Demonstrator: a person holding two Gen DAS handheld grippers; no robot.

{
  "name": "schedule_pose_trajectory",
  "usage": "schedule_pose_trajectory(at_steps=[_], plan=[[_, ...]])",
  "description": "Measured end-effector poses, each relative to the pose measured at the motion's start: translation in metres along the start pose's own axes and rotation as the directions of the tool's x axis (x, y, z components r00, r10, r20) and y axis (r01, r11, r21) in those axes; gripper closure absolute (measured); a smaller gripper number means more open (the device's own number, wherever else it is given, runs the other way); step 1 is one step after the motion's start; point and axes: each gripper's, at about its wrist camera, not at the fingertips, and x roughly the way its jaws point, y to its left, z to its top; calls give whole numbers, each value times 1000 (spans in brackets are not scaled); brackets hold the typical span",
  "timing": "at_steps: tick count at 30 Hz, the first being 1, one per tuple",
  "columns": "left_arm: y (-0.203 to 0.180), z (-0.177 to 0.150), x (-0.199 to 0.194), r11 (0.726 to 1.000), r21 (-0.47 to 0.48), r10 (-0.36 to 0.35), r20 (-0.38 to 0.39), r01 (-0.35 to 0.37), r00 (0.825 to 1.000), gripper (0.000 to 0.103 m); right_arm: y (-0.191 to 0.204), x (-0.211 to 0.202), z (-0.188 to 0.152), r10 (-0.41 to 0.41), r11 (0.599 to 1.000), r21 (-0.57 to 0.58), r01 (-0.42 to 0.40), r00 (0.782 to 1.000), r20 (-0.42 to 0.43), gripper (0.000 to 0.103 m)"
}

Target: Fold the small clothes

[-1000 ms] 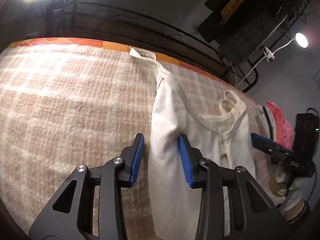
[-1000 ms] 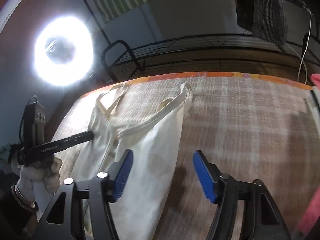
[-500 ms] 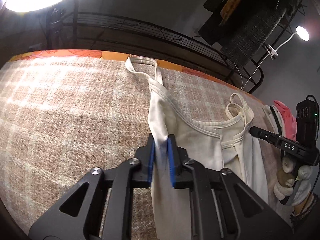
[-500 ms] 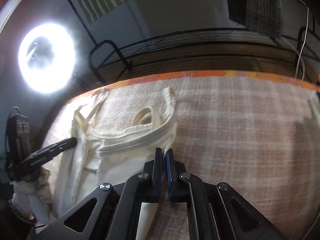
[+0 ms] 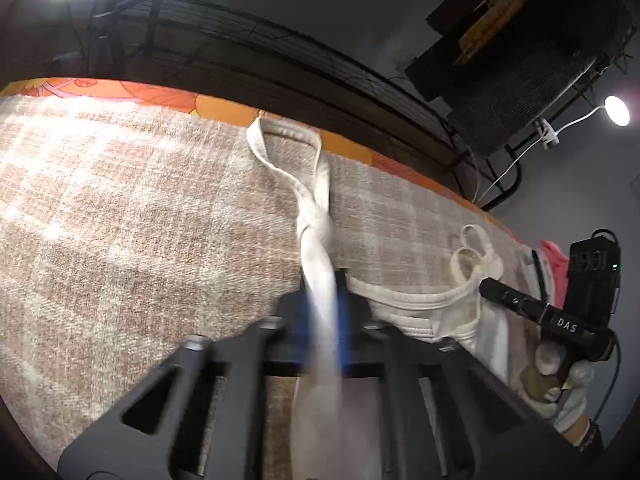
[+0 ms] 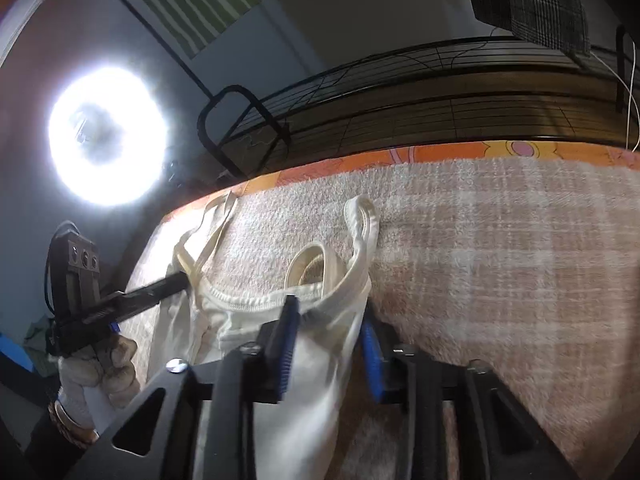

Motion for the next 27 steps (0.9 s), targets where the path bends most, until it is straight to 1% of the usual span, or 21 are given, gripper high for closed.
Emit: schedule_pose_trajectory(at_steps=[3, 6, 10, 16, 21, 24, 27], plan=[[-3, -1, -3, 1000, 9, -9, 14, 9, 1000, 101, 4, 3, 0, -7, 1000, -15, 7, 1000, 2, 96], [-6, -3, -12, 1000, 18, -24, 41, 24, 999, 101, 11, -4, -1, -27, 999, -44, 28, 999, 19, 97], [-11, -6, -32, 998, 32, -50, 72, 48, 996, 101, 16, -21, 0, -27, 998, -49, 29, 998, 57, 97], [-23, -19, -74, 996, 74, -66, 101, 59, 993, 101, 35, -55, -7, -20, 996, -86, 28, 995, 97, 98], [-38, -37, -116, 991, 120, -69, 120, 55, 990, 101, 58, -92, -22, -2, 992, -122, 17, 993, 118, 98], [-48, -51, -140, 988, 139, -79, 132, 60, 988, 102, 76, -115, -38, 4, 989, -147, 15, 992, 126, 98], [-58, -69, -165, 984, 166, -81, 139, 57, 987, 101, 90, -136, -57, -11, 985, -171, 33, 992, 128, 98]])
